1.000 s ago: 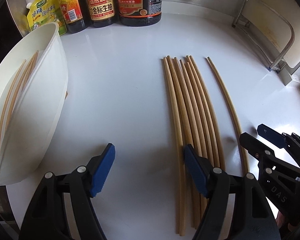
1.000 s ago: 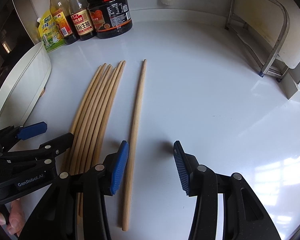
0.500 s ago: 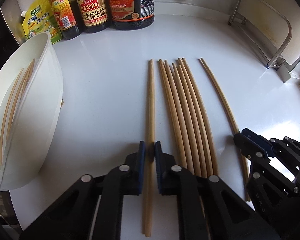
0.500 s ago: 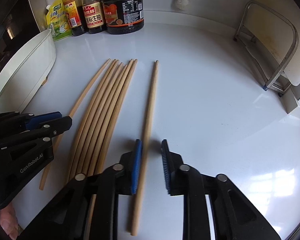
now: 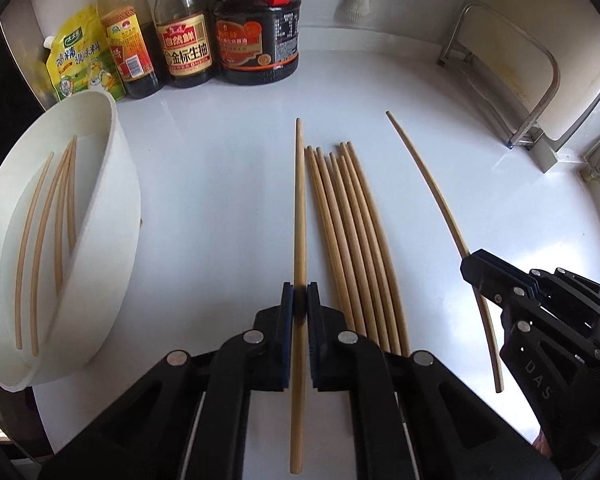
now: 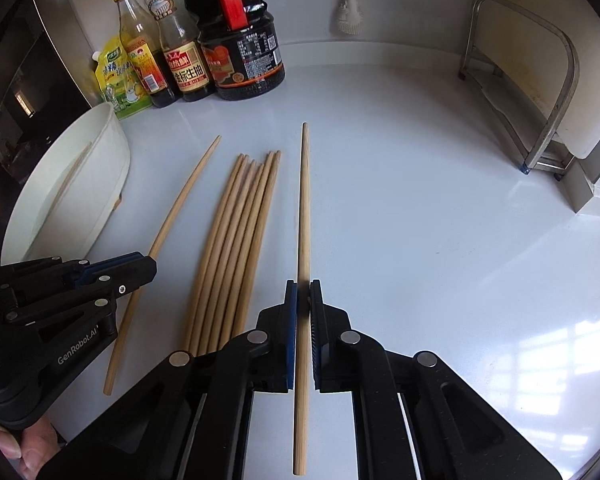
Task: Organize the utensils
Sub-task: 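Lift and carry both held chopsticks over the white basin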
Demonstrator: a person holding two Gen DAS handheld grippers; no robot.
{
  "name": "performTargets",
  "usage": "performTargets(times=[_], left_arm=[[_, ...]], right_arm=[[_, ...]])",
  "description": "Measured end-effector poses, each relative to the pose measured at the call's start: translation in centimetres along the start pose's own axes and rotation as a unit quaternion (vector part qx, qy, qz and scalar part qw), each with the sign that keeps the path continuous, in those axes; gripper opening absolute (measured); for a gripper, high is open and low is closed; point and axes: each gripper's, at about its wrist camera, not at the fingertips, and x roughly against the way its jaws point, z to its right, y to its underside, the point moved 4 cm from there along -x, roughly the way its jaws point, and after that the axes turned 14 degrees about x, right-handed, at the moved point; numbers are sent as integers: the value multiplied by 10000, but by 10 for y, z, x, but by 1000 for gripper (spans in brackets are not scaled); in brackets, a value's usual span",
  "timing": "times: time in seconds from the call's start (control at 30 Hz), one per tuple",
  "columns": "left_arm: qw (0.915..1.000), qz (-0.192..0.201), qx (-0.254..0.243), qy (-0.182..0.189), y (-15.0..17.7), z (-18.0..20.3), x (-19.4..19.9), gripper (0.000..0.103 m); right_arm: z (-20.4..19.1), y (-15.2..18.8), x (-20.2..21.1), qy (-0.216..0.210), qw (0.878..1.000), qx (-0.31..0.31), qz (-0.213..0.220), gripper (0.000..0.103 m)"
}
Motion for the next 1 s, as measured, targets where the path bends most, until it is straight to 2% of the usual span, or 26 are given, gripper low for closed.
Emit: performTargets(times=[0.2,0.47,0.6,0.83,1.0], left_arm=[[9991,392,8,151,-23,-19,45,7],[9964,823,215,-31,-60,-88,85,7],[9954,839,404,-224,-74,-135,83,7],[9948,614,634,-506,-88,-210,60,7],[9949,448,697,-583,-93,-243,42,7]], right_arm=[[-21,-34,27,-79,9994,16,323,6],[-80,-91,33,-468,9968,163,630,6],[-123,-117,16,-612,9955,389,608,6],[-188,-153,-21,-906,9930,648,385,6],[-223,-167,-48,-1038,9915,775,150,6]])
